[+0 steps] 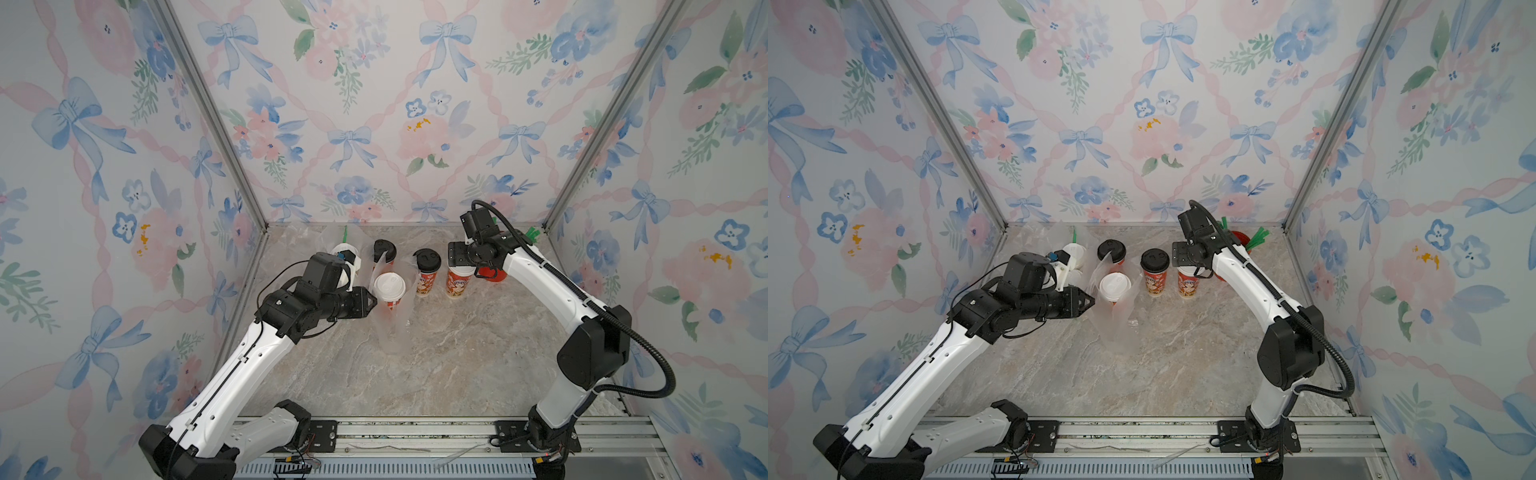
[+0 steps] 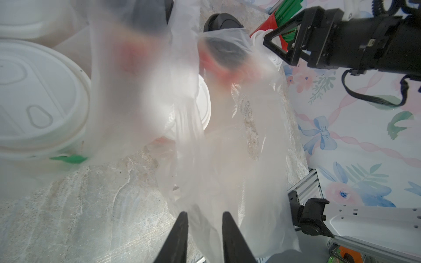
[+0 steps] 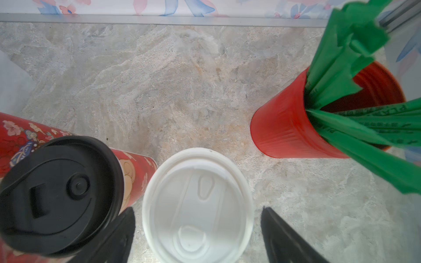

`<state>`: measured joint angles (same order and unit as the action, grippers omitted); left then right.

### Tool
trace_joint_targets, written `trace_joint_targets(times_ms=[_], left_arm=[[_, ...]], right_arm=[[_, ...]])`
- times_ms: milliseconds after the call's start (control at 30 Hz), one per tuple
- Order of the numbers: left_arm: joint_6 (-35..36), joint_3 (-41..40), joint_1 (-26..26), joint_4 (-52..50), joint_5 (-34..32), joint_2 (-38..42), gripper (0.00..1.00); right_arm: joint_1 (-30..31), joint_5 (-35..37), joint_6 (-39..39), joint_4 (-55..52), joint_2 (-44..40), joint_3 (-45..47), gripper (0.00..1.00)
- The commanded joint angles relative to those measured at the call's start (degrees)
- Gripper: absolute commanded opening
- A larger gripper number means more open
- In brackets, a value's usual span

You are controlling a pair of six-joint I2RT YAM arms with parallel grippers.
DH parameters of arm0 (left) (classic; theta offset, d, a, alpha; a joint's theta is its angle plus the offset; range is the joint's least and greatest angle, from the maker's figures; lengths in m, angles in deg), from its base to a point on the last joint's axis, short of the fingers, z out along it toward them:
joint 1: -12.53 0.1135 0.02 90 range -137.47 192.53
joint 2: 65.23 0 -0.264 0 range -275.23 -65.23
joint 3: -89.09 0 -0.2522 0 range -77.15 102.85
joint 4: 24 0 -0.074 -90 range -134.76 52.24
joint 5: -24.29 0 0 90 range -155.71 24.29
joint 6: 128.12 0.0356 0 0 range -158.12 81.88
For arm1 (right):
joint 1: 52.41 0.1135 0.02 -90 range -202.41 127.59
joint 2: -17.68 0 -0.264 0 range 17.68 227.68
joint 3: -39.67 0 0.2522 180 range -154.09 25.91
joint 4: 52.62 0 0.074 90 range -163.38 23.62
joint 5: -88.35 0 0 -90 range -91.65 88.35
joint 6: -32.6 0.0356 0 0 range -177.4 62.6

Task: Pack milk tea into plastic carrier bags
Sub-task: Pick up the milk tea cup at the center of the board.

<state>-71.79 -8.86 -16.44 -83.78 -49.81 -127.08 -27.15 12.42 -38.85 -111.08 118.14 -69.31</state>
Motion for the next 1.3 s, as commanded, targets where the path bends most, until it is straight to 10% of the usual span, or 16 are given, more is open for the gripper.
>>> trace_joint_targets(times_ms=[0, 1267], left_arm=[[-0.2, -0.8, -0.4, -0.8, -0.6, 0.7, 0.24], [-0.4, -0.1, -1.0, -0.5, -1.6, 0.4, 0.13]], right_arm=[[-0.2, 1.7, -0.4, 1.0, 1.3, 0.4, 0.87], [5.2, 5.6, 0.2, -9.8, -7.9, -4.5, 0.72]])
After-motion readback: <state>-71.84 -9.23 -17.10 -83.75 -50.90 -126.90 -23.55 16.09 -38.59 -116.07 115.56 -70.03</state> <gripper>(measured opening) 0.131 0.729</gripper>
